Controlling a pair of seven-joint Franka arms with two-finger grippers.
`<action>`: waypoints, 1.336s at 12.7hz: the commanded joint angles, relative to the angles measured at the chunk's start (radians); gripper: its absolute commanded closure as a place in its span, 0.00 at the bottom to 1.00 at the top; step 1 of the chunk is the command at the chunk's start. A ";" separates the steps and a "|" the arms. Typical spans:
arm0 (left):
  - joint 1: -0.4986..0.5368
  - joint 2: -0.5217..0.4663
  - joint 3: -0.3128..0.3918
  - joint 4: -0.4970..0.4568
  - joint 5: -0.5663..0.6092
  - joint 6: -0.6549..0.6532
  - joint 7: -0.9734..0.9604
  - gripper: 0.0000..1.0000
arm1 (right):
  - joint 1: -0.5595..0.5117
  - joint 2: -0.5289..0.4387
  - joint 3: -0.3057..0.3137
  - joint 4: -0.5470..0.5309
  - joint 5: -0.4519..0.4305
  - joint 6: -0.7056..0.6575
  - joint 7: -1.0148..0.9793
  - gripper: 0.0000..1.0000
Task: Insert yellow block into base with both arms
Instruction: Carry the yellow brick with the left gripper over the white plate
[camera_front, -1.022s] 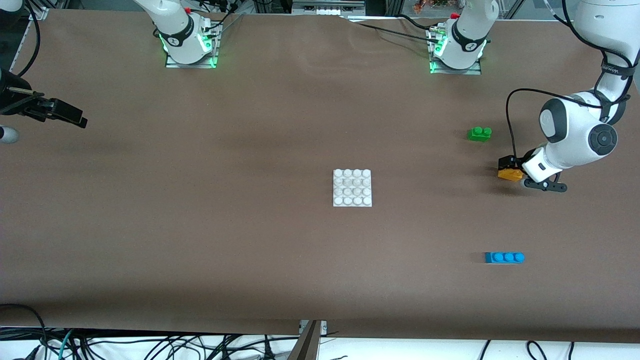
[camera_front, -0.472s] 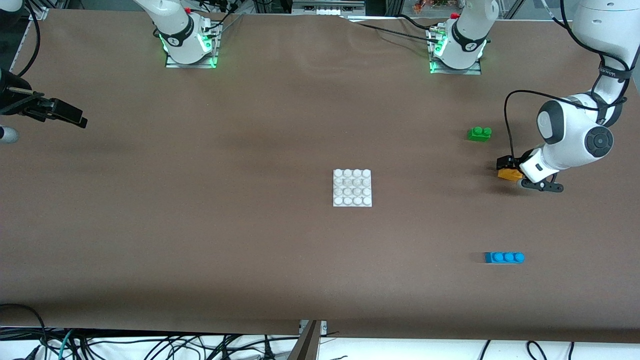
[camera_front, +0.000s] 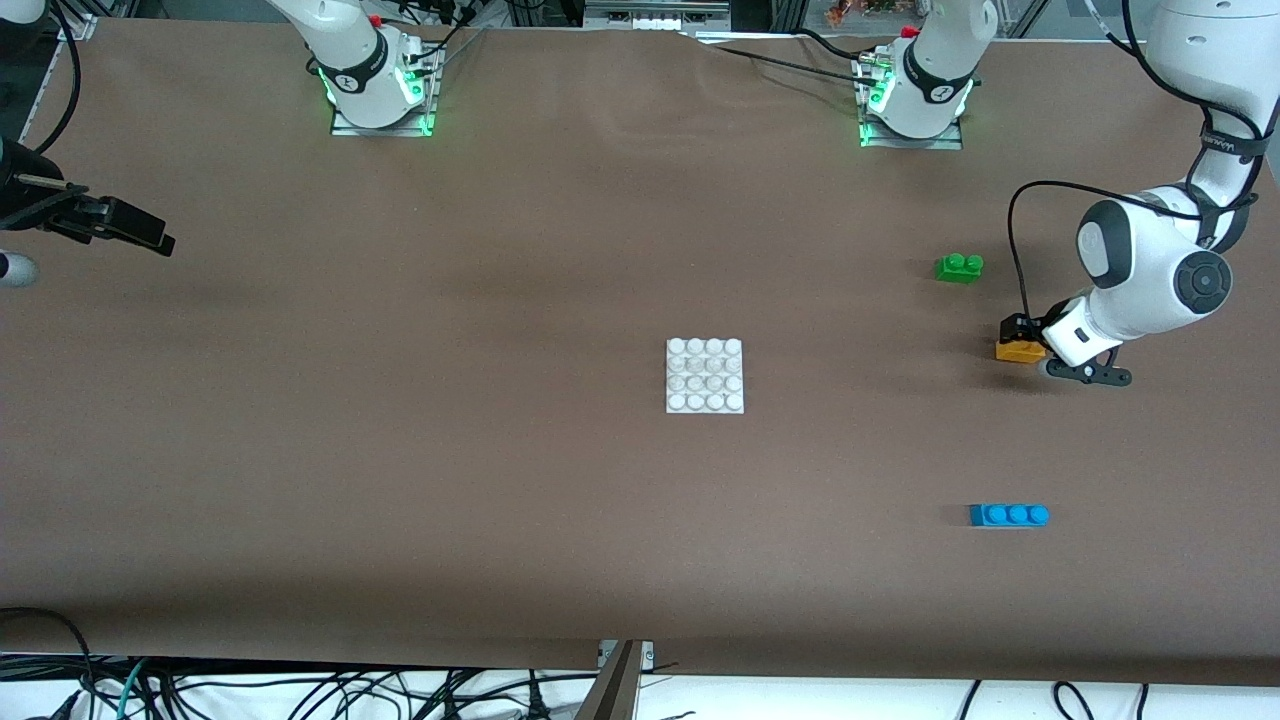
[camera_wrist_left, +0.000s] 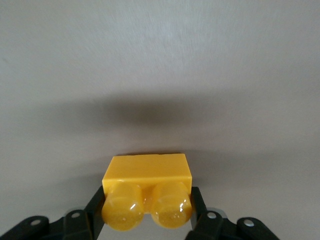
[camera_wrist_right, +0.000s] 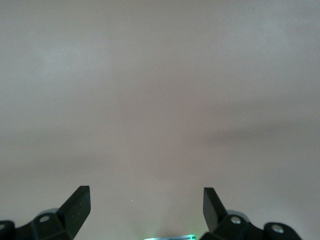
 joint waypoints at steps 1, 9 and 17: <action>-0.010 -0.110 -0.006 0.008 0.019 -0.068 0.000 1.00 | -0.009 -0.001 0.009 0.009 0.004 -0.011 -0.006 0.00; -0.261 -0.161 -0.164 0.154 -0.058 -0.244 -0.479 1.00 | -0.008 -0.001 0.009 0.009 0.004 -0.011 -0.006 0.00; -0.586 0.153 -0.206 0.454 -0.156 -0.252 -0.970 1.00 | -0.009 -0.001 0.009 0.008 0.004 -0.009 -0.006 0.00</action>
